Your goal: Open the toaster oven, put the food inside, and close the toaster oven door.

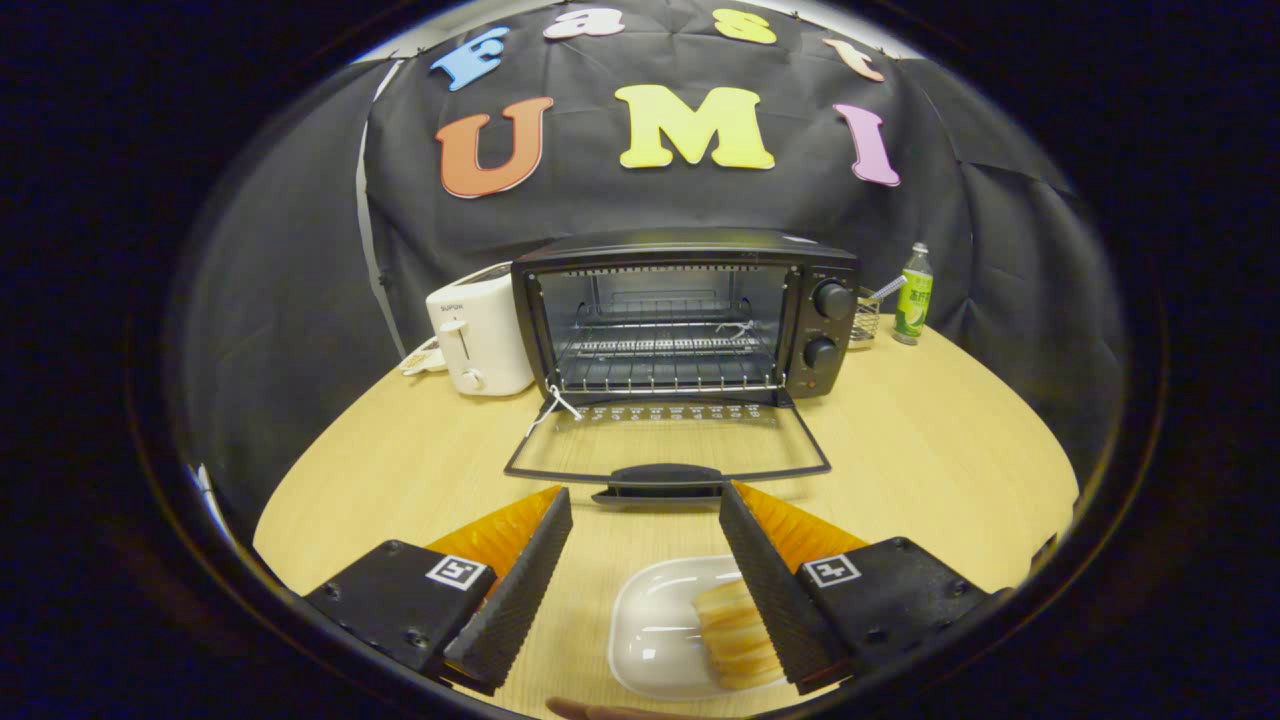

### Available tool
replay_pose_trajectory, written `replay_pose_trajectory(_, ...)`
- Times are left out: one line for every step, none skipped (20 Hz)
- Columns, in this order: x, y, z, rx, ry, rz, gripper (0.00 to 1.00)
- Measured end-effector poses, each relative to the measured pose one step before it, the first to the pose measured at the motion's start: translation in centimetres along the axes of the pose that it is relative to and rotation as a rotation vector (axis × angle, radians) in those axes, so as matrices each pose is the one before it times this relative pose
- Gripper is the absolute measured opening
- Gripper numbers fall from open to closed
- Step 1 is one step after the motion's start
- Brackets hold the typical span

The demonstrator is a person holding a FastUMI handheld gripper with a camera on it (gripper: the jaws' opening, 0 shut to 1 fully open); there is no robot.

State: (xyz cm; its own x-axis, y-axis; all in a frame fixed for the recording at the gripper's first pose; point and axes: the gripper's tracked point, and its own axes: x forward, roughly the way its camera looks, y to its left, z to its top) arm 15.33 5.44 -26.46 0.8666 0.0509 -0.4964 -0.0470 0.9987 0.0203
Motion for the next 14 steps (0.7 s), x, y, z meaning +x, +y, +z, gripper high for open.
replay_pose_trajectory(-0.798, -0.344, -0.300, 0.00687, 0.00282, -0.00167, 1.00)
replay_pose_trajectory(-0.859, -0.373, -0.336, 0.00829, 0.00577, -0.00060, 1.00)
replay_pose_trajectory(-0.805, -0.507, -0.459, 0.00343, 0.00555, -0.00075, 1.00)
replay_pose_trajectory(-0.731, -0.546, -0.431, 0.00188, 0.00776, -0.00093, 1.00)
replay_pose_trajectory(-0.613, -0.582, -0.640, 0.00056, 0.01026, -0.00079, 1.00)
replay_pose_trajectory(-0.573, -0.630, -0.431, -0.00141, 0.00516, -0.00537, 1.00)
replay_pose_trajectory(-0.467, -0.644, -0.437, -0.00384, -0.00402, -0.00779, 1.00)
replay_pose_trajectory(-0.336, -0.553, -0.295, -0.00960, -0.01103, -0.00704, 1.00)
replay_pose_trajectory(-0.102, -0.416, -0.492, -0.01030, -0.01391, -0.00364, 0.99)
replay_pose_trajectory(0.152, -0.344, -0.586, -0.00890, -0.00838, -0.00430, 0.99)
replay_pose_trajectory(0.162, -0.285, -1.036, -0.01119, 0.00373, -0.00405, 0.99)
replay_pose_trajectory(0.340, -0.164, -0.909, -0.01343, 0.00781, -0.00025, 0.99)
replay_pose_trajectory(0.363, 0.039, -0.863, -0.01703, 0.00822, 0.00240, 1.00)
replay_pose_trajectory(0.431, 0.061, -0.814, -0.02007, 0.01520, 0.00439, 1.00)
